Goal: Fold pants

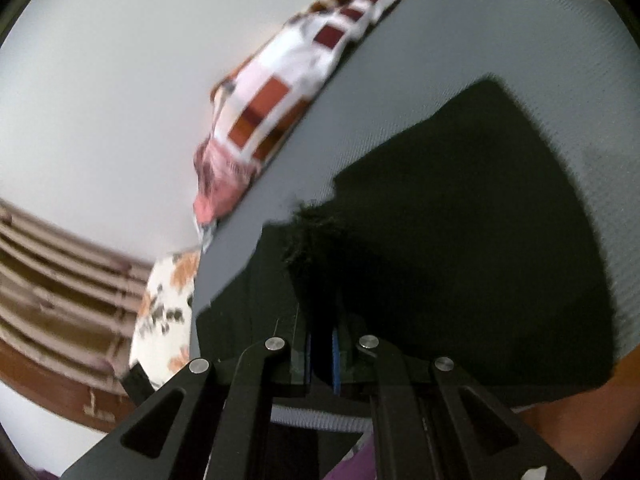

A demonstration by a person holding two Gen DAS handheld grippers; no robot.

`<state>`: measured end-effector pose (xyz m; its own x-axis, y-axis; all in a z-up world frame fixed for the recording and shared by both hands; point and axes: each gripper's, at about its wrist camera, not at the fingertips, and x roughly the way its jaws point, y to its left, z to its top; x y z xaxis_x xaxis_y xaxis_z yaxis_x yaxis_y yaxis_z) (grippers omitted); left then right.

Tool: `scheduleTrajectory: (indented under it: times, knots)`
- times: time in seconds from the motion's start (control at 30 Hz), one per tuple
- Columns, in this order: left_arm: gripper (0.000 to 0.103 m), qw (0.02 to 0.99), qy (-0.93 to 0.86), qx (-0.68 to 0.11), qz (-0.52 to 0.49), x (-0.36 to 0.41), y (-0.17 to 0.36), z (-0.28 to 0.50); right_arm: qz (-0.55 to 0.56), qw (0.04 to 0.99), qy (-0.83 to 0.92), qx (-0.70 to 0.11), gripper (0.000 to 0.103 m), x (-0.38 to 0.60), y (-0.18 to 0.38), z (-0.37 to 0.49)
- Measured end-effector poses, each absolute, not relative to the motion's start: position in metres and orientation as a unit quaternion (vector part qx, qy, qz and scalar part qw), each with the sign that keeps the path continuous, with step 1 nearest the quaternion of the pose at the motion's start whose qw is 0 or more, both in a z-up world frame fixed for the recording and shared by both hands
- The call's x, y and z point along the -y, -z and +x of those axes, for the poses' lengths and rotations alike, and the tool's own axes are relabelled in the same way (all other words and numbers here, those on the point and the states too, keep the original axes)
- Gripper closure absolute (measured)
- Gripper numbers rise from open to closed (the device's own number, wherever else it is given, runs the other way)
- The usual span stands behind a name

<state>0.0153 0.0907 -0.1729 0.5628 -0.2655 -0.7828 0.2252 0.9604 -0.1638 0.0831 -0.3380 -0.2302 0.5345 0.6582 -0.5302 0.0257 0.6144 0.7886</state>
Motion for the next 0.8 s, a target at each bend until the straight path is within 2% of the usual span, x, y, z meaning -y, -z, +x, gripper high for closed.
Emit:
scheduleTrajectory:
  times: [0.4, 0.6, 0.73, 0.8]
  knots:
    - [0.013, 0.878, 0.143, -0.457, -0.016, -0.085, 0.18, 0.016, 0.386, 0.765, -0.263, -0.443, 0.094, 0.297, 0.245, 0.074]
    - [0.013, 0.874, 0.146, -0.464, -0.014, -0.083, 0.184, 0.017, 0.315, 0.778, -0.275, -0.469, 0.093, 0.272, 0.25, 0.076]
    - [0.013, 0.873, 0.147, -0.464, -0.007, -0.082, 0.185, 0.017, 0.27, 0.777, -0.275, -0.497, 0.089, 0.257, 0.27, 0.076]
    - [0.013, 0.873, 0.147, -0.466, -0.008, -0.082, 0.185, 0.017, 0.272, 0.769, -0.294, -0.498, 0.08, 0.258, 0.266, 0.077]
